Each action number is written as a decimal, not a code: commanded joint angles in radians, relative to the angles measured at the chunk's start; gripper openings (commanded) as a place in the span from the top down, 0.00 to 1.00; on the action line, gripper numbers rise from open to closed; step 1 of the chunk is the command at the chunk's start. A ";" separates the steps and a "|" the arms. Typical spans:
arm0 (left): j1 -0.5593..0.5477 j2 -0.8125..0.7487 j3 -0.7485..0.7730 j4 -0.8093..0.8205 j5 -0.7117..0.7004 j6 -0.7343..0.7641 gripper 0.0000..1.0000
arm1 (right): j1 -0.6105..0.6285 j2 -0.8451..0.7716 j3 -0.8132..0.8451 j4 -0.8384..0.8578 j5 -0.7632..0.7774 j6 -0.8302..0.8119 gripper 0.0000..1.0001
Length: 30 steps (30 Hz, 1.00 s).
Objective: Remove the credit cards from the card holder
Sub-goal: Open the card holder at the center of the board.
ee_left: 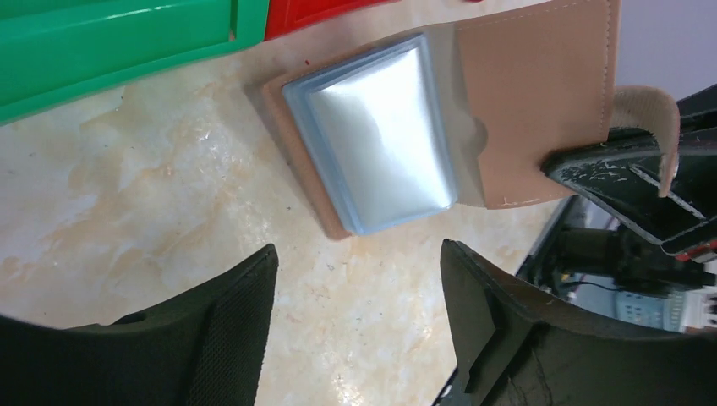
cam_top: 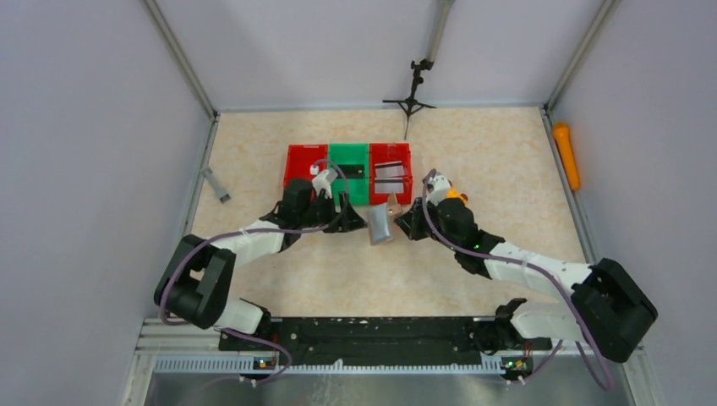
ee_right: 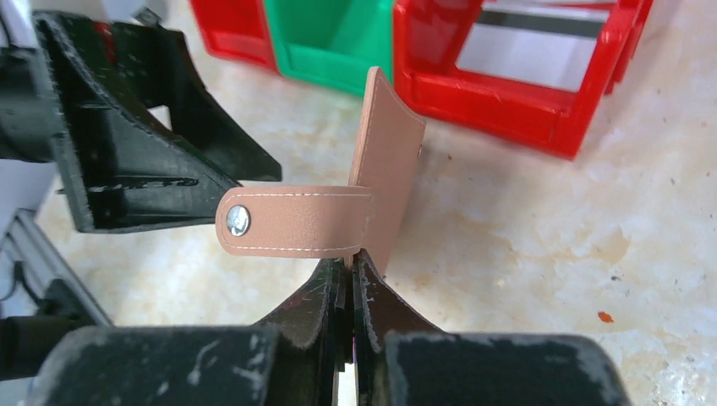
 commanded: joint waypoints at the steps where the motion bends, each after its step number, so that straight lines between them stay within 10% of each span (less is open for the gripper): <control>1: 0.078 -0.079 -0.107 0.348 0.196 -0.144 0.25 | -0.004 -0.107 0.028 0.029 -0.034 0.053 1.00; 9: 0.099 -0.194 -0.202 0.546 0.270 -0.226 0.02 | -0.003 -0.236 0.098 -0.047 -0.045 0.126 1.00; 30: 0.090 0.119 -0.223 1.433 0.440 -0.906 0.01 | -0.003 -0.348 0.176 0.019 -0.206 0.341 1.00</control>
